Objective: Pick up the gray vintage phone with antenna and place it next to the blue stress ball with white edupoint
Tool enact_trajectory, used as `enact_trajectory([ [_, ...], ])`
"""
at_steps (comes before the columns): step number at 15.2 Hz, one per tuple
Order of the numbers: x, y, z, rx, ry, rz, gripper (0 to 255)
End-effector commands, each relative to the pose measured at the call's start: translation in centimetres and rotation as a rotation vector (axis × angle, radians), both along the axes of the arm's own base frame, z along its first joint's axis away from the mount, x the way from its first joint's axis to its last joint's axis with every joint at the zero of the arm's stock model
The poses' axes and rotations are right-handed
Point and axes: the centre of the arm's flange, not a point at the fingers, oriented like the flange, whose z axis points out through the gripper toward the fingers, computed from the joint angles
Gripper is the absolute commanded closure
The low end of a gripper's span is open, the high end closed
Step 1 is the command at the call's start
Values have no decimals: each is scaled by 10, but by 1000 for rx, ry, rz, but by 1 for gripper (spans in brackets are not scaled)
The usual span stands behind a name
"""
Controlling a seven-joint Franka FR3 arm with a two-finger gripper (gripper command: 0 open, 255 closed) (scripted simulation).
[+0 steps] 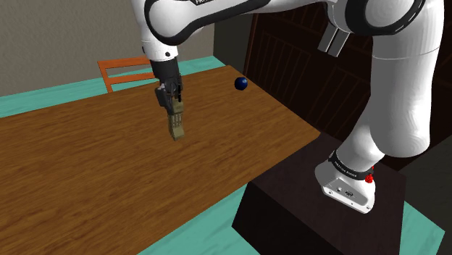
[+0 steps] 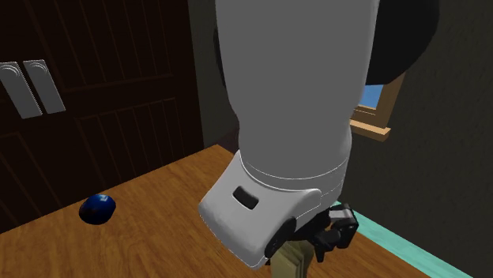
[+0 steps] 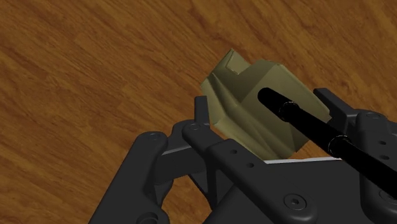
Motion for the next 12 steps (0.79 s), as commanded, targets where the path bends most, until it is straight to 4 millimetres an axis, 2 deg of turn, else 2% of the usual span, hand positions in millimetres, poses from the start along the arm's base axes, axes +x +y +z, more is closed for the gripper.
enact_trajectory([
  [1,0,0,11,0,0,0,255],
  [12,0,0,69,0,0,0,255],
])
